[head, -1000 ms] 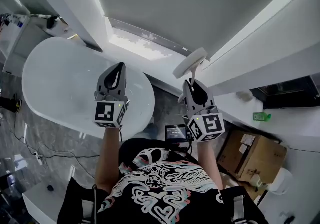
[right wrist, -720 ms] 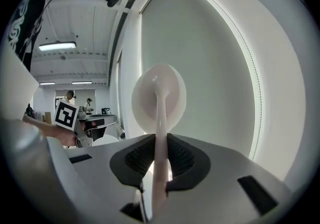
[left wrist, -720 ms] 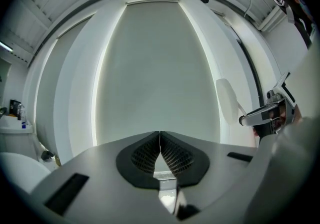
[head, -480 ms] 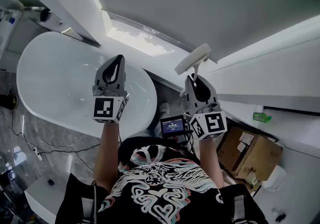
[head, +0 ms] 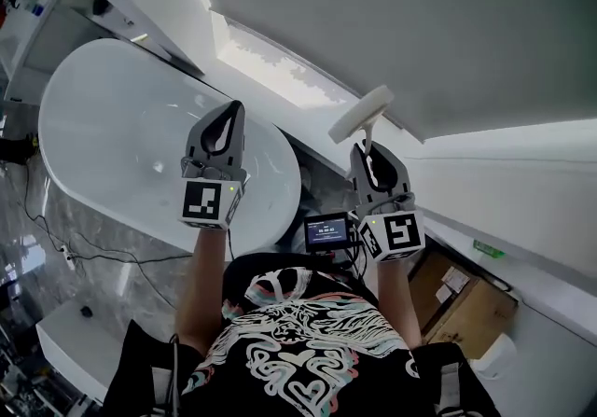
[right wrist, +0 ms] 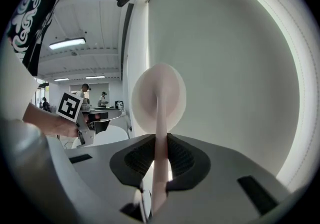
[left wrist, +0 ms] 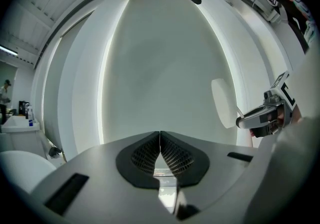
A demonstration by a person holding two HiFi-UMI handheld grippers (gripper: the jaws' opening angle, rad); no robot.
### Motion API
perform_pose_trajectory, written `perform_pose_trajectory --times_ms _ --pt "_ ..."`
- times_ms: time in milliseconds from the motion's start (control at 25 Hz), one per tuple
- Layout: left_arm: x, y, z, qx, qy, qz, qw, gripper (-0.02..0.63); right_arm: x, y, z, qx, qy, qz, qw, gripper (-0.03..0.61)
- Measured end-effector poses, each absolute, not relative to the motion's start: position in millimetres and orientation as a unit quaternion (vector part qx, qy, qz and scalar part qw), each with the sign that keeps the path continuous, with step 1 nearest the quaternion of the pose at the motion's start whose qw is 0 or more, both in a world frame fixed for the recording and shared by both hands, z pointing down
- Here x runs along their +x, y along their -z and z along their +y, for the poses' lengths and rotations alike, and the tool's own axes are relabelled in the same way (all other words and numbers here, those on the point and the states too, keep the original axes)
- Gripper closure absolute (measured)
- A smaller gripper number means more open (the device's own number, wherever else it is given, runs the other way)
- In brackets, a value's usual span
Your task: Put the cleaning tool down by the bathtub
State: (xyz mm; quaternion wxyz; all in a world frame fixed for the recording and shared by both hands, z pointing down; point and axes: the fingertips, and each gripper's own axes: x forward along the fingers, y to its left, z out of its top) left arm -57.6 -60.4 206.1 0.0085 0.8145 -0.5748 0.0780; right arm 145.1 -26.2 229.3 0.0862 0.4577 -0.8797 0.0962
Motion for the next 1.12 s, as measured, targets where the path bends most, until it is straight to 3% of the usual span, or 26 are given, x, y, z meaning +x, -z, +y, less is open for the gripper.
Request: perform_pose_trajectory --times_ms 1120 --pt "-46 -352 -126 0.802 -0.138 -0.574 0.09 0.595 118 -366 -111 0.384 -0.129 -0.894 0.194 0.5"
